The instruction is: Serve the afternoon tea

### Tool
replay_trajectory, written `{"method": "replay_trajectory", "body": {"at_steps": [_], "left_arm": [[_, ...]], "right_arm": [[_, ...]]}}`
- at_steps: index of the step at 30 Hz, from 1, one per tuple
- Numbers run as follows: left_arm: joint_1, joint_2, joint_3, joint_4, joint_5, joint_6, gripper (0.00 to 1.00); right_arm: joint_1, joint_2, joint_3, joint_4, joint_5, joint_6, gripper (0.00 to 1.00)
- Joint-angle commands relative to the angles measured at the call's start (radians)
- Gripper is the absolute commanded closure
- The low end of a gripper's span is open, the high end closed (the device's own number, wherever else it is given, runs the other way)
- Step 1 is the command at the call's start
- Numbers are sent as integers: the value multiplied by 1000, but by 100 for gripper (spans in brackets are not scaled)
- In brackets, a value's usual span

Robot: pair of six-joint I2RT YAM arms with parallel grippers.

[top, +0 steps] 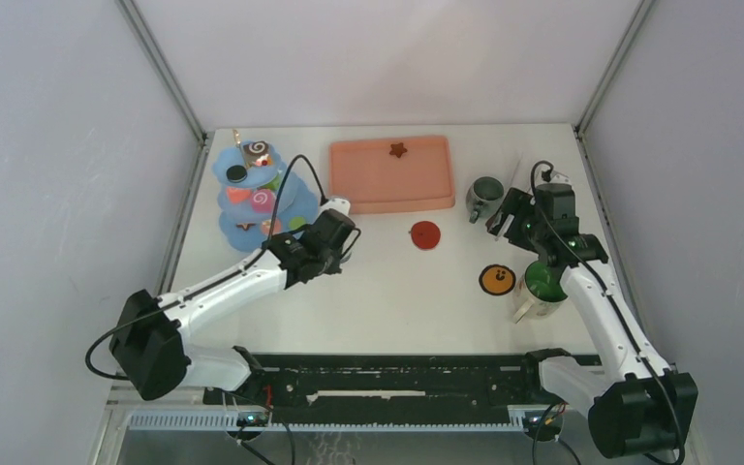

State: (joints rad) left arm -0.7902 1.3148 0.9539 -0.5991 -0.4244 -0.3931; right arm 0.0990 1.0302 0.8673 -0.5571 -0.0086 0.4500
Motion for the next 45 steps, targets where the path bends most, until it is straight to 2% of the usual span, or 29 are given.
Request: {"method": "replay_trajectory", "body": {"at_steps": [1, 11, 15, 18, 22, 26, 35, 45], "left_arm": [[46, -1, 54, 50, -107, -79, 100], [150, 85, 11, 162, -48, -104, 100], [155, 101, -10, 215, -27, -111, 100], [155, 123, -14, 232, -16, -114, 100], [155, 145, -23, 246, -16, -115, 100], [155, 159, -34, 255, -11, -112, 100], [155, 173, -61, 264, 10, -119, 100], [155, 129, -87, 281, 54, -116, 99]], "right_arm": [[20, 7, -5, 50, 14, 8, 16], [54, 14, -9, 55, 12, 12, 16], [166, 10, -10, 71, 65, 5, 18], [246, 39, -8, 116, 66, 21, 24], [314, 131, -5, 206, 54, 51, 34], [332, 293, 30, 279, 12, 61, 40], [338, 565, 144, 349, 44, 79, 42], [308, 685, 187, 387, 73, 72, 38]]}}
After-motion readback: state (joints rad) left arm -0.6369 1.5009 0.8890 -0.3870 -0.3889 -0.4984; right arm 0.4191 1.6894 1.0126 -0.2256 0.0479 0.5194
